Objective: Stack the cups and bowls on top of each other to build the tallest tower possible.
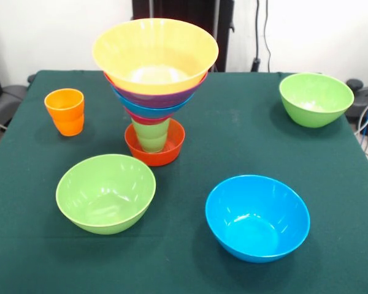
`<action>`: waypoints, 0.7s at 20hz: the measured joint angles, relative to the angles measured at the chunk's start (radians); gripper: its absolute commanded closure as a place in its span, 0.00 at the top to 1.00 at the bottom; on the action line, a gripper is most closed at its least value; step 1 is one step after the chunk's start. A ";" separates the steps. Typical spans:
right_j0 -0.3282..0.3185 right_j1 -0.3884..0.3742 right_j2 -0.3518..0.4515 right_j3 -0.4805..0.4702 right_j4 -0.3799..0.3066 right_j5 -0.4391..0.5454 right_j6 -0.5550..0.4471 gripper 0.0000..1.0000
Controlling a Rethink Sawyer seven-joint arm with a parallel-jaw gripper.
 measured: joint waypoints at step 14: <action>-0.197 -0.123 -0.014 0.375 0.027 -0.251 0.000 1.00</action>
